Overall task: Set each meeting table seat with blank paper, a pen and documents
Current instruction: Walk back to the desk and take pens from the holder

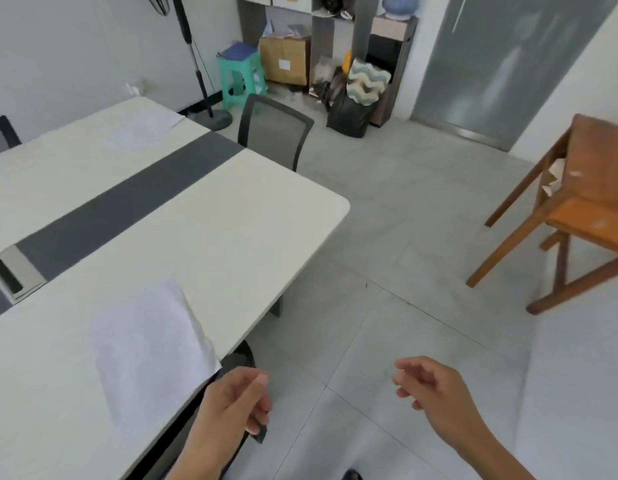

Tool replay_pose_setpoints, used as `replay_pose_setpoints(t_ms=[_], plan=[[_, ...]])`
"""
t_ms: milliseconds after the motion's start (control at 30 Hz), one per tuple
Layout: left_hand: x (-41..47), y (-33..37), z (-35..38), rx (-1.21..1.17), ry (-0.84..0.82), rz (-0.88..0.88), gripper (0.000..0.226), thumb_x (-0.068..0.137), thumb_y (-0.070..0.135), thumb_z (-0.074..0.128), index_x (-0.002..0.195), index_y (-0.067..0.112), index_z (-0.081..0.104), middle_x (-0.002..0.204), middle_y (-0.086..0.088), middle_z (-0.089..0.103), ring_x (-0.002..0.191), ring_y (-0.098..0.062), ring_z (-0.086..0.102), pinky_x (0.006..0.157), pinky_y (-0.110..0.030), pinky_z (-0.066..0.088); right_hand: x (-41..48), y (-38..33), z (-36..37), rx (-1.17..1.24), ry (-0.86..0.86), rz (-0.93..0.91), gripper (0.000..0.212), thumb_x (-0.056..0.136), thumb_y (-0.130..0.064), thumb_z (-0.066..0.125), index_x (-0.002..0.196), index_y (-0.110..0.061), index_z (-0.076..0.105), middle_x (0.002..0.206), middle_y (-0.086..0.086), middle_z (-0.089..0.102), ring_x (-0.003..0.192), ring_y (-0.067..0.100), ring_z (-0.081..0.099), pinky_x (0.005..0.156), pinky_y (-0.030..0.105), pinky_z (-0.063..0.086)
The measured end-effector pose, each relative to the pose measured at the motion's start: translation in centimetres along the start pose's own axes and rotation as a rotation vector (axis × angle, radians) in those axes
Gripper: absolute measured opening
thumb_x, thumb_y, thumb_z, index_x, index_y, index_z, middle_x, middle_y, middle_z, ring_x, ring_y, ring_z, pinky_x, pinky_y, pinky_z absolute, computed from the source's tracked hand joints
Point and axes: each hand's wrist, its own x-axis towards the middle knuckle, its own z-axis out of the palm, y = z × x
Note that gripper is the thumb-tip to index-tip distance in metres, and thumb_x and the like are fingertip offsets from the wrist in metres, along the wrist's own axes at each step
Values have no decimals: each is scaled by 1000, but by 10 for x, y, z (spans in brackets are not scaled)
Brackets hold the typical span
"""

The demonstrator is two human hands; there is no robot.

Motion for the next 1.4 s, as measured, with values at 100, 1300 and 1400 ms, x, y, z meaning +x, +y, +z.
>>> replay_pose_setpoints(t_ms=[100,1300,1400], plan=[[20,19,44,42,-102,23,13,94,6,55,93,-1,66,60,-13,67,52,-25,59,44,-29,46,10,5,-40,37,56,18,8,88,-10,69,93,-15,71,78,3,76,70,15,72,59,24,51],[599,370,319,93,-158,85,12,93,3,55,94,2,67,63,-14,68,52,-23,61,47,-30,47,616,-213,-298,172,135,20,13,88,-6,67,93,-17,70,78,5,77,73,20,72,63,31,52],[640,395,327,55,-65,85,13,93,3,55,94,3,68,63,-14,68,53,-23,61,49,-33,47,690,-258,-315,86,31,-21,12,88,-9,68,96,-18,70,80,6,76,74,17,71,60,23,51]])
